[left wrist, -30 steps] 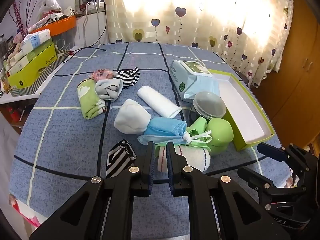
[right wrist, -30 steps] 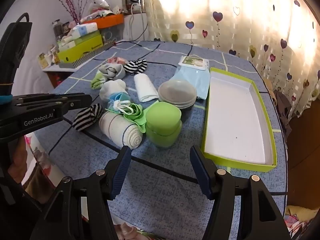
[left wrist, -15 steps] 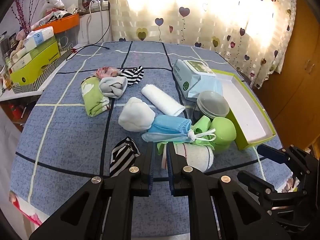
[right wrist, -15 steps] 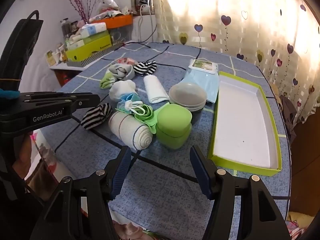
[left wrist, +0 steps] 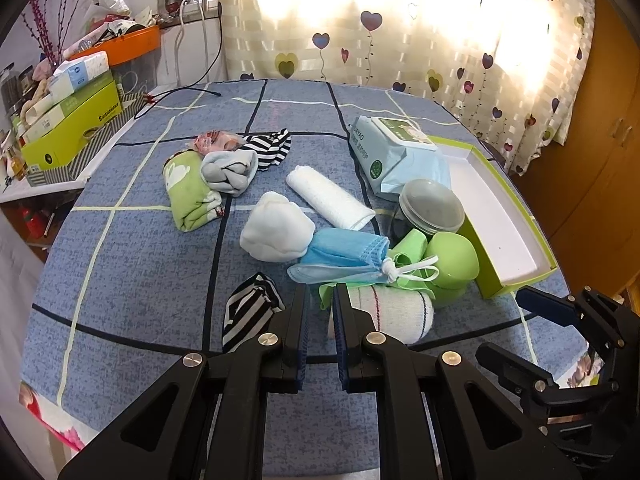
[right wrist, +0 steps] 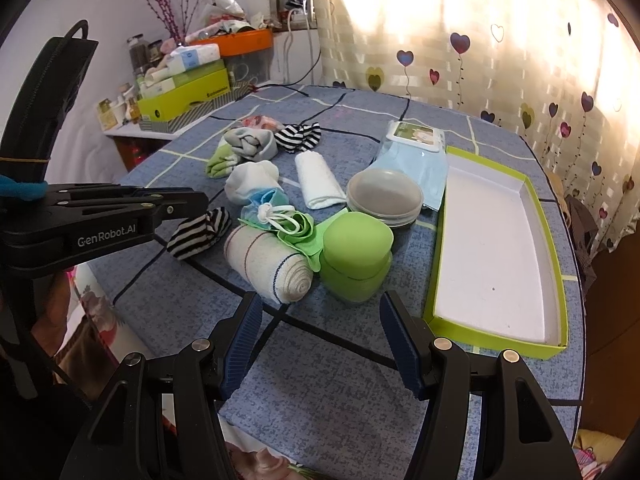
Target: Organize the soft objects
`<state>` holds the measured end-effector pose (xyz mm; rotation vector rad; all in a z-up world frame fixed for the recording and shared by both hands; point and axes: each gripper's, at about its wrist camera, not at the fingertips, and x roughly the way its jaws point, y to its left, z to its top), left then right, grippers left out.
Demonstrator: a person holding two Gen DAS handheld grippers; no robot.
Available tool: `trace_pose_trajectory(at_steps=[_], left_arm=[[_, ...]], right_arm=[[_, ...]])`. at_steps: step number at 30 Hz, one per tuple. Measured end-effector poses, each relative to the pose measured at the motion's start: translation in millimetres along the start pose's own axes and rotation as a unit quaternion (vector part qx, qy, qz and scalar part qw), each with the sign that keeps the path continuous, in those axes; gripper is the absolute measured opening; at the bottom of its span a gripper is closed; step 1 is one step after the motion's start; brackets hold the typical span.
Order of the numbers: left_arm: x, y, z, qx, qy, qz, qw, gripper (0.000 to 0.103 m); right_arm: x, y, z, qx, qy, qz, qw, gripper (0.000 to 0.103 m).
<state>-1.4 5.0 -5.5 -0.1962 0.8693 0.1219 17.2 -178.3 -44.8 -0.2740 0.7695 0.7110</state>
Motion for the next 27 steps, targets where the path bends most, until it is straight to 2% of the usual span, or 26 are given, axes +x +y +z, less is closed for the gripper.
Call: trace_pose_trajectory(at_steps=[27], left_arm=[[2.9, 5.1, -2.2, -0.003, 0.004, -0.003, 1.0000, 0.012]], right_arm=[[0.1, 7.7, 4.8, -0.011, -0.010, 0.007, 1.000, 0.061]])
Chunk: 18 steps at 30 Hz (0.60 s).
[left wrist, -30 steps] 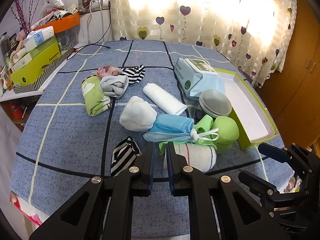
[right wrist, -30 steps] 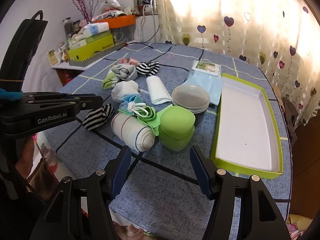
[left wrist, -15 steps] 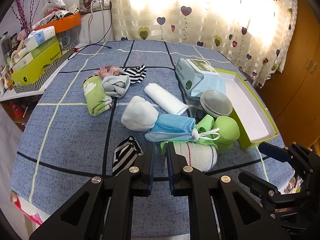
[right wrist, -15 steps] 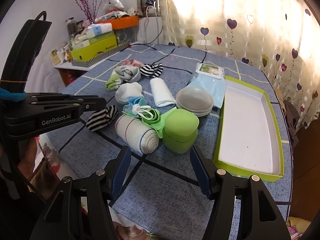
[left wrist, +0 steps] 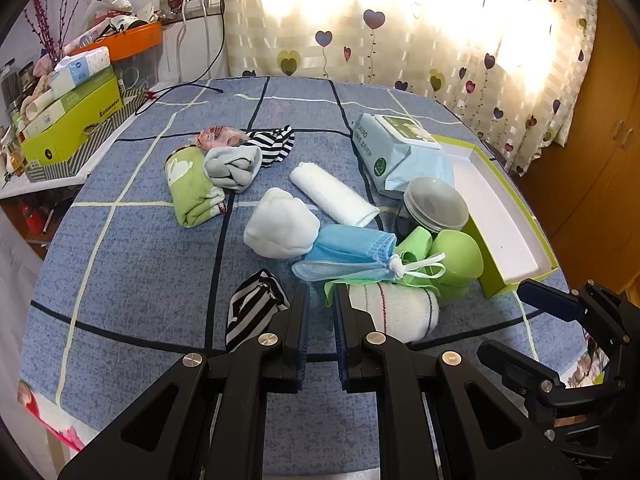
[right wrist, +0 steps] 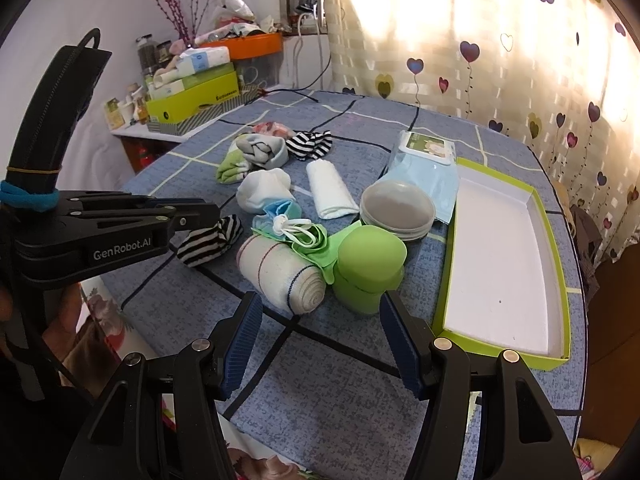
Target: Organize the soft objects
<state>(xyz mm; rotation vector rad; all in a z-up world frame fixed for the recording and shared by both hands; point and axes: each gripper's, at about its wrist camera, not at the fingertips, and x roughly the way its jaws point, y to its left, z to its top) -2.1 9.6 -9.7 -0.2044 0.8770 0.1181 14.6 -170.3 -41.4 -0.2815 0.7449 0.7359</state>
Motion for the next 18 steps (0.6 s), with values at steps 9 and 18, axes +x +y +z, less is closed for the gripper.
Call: trace_pose_trajectory(at_steps=[9, 18], left_arm=[[4.9, 4.5, -0.4, -0.005, 0.004, 0.001, 1.0000, 0.012], [5.5, 9.2, -1.2, -0.010, 0.002, 0.013, 0.9999, 0.012]], right_arm=[[2.3, 2.3, 1.9, -0.001, 0.000, 0.001, 1.000, 0.061], [4.3, 3.6, 4.4, -0.004, 0.000, 0.003, 1.000, 0.061]])
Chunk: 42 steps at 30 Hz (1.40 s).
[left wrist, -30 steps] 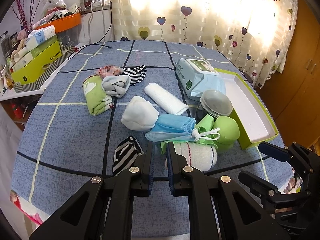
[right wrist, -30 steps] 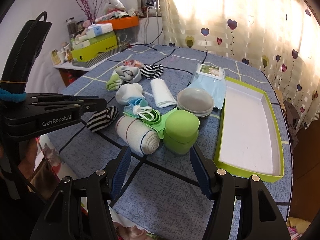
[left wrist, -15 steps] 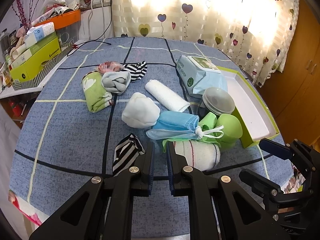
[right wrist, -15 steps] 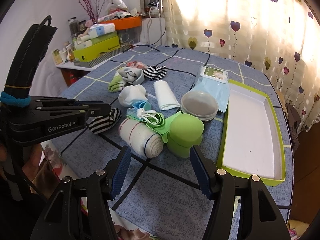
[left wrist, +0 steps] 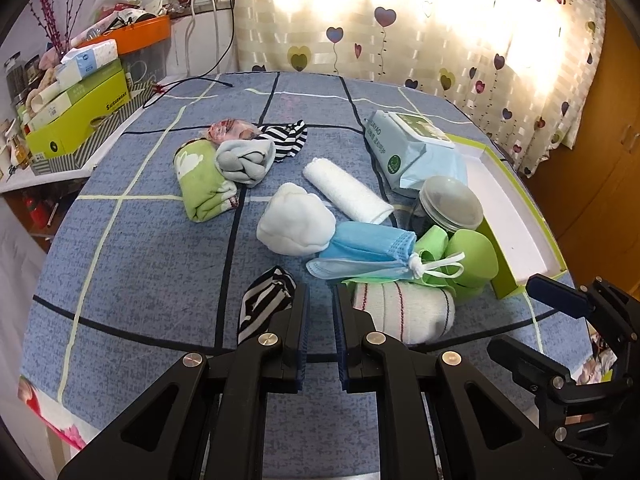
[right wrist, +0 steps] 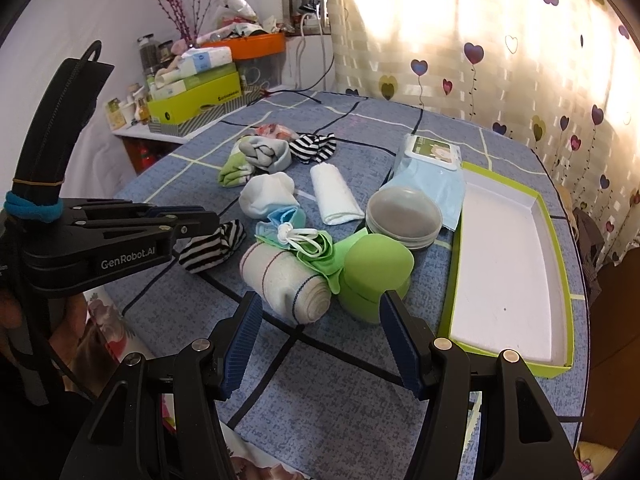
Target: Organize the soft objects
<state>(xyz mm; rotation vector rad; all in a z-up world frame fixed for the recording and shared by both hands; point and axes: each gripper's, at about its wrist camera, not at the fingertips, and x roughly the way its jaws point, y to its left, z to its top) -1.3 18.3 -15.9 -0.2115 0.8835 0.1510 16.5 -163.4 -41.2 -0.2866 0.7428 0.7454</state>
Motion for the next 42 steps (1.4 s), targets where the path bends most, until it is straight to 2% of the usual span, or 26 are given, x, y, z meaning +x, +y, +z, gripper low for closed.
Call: trace_pose_trajectory(at_steps=[21, 34, 39, 42], left_arm=[[-4.6, 15.0, 0.2, -0.021, -0.012, -0.023, 0.9994, 0.012], [-9.5, 26.7, 1.9, -0.030, -0.032, -0.026, 0.9987, 0.012], [-7.3, 32.0, 0.9, -0.035, -0.031, -0.012, 0.9989, 0.012], [-7.3, 41.5, -1.6, -0.051, -0.035, -0.029, 0.9977, 0.012]], right_arm=[[2.4, 10.3, 12.3, -0.009, -0.015, 0.006, 1.000, 0.061], [3.0, 14.4, 18.1, -0.018, -0.021, 0.025, 0.999, 0.061], [4.6, 14.1, 19.1, -0.019, -0.021, 0.025, 0.999, 0.061], [5.9, 14.7, 20.9, -0.023, -0.020, 0.025, 0.999, 0.061]])
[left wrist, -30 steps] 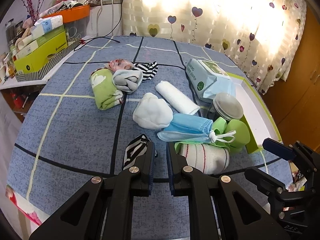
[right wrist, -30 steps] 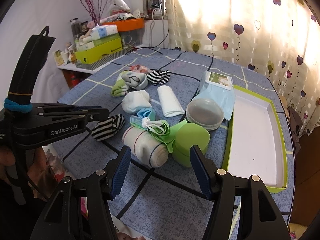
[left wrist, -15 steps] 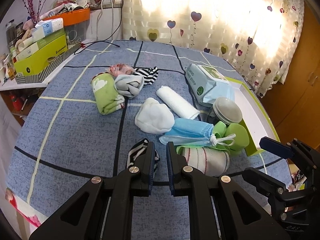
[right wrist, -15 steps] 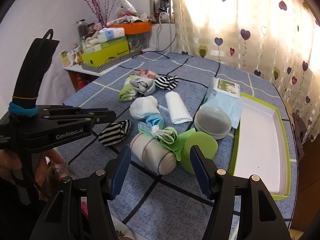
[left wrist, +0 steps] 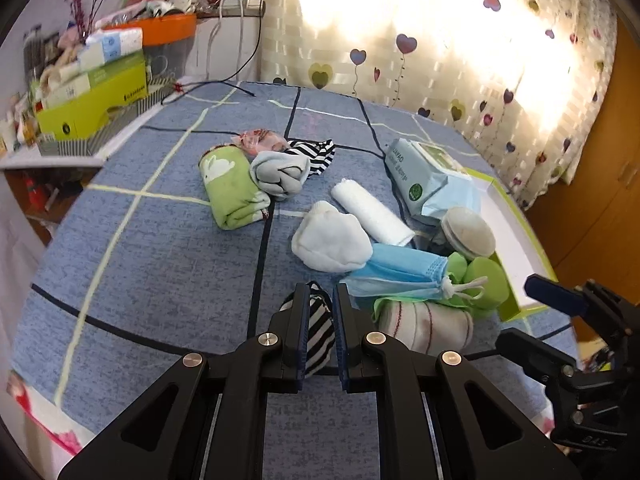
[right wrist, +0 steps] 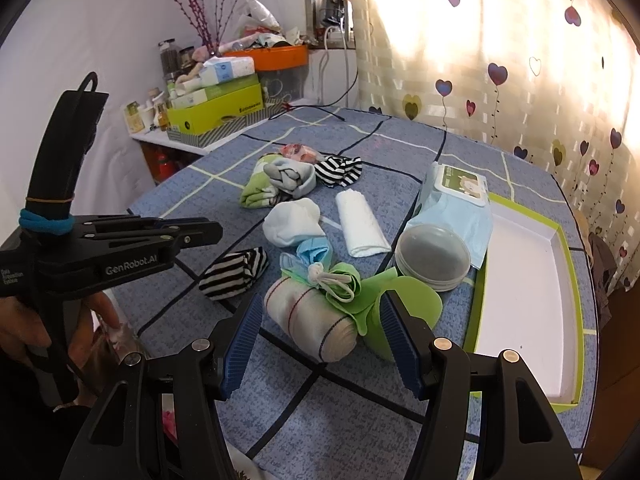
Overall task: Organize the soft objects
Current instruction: 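Grasp the striped sock with the left tool while the right tool grasps the blue mask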
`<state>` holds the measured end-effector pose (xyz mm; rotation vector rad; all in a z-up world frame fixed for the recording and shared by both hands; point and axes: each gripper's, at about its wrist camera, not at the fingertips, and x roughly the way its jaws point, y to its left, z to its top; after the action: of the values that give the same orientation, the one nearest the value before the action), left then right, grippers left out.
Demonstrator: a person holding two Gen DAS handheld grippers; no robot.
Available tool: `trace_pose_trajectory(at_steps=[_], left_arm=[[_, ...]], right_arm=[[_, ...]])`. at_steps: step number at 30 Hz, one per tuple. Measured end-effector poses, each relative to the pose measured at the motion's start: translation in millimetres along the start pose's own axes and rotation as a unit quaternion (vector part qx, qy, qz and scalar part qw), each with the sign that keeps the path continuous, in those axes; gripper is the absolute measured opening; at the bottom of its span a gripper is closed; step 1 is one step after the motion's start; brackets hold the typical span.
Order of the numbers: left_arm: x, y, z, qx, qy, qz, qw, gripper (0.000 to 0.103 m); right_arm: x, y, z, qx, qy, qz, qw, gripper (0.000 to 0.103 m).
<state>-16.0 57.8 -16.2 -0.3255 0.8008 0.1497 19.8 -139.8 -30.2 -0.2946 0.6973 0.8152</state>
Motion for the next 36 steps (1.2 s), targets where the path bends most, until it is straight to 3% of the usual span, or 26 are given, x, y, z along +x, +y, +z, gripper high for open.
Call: trace_pose_trajectory(at_steps=[11, 14, 22, 28, 36], left_arm=[[9.2, 15.7, -3.4, -0.015, 0.016, -0.019, 0.9996, 0.013], [13.3, 16.6, -5.2, -0.011, 0.023, -0.025, 0.9994, 0.030], [26.3, 25.3, -9.1, 0.000, 0.041, -0.023, 0.9989, 0.032], [39.6, 26.7, -13.9, 0.005, 0.062, -0.039, 0.9973, 0.032], [53.4, 24.0, -17.7, 0.011, 0.082, -0.046, 0.9955, 0.032]], right_arm=[[24.8, 10.1, 16.7, -0.036, 0.012, 0.001, 0.999, 0.061], [36.5, 15.6, 22.9, -0.052, 0.020, 0.001, 0.998, 0.061], [78.2, 19.7, 36.3, -0.085, 0.062, -0.001, 0.994, 0.060], [97.7, 17.9, 36.9, -0.093, 0.088, -0.002, 0.992, 0.023], [84.6, 1.5, 47.1, -0.063, 0.057, 0.009, 0.996, 0.016]])
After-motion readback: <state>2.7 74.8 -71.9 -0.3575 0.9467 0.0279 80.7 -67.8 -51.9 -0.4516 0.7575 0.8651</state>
